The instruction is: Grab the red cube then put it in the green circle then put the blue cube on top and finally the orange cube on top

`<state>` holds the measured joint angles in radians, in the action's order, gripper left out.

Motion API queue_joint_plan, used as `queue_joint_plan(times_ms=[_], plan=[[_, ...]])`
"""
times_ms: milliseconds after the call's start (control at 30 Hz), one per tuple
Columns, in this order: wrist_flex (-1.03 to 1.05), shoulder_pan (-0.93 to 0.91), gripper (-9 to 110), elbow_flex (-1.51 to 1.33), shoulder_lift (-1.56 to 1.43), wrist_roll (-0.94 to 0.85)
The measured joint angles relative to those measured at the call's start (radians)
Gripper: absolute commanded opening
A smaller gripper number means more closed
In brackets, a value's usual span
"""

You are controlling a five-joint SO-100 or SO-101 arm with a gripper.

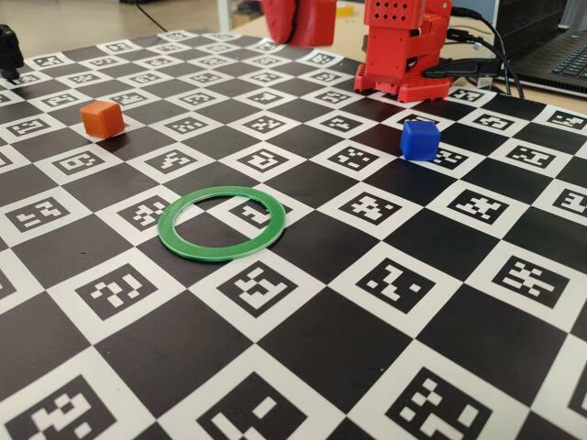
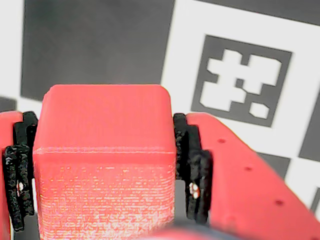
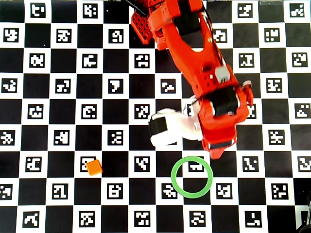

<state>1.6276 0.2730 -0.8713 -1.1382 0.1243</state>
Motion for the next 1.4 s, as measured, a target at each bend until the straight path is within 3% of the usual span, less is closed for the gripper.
queue_joint_plan(times_ms=[567,1400], plan=[[-0.175,-0.055,11,0.153,0.359,-0.011],[-0.262,-0.097,10,0.153,0.413,-0.044]])
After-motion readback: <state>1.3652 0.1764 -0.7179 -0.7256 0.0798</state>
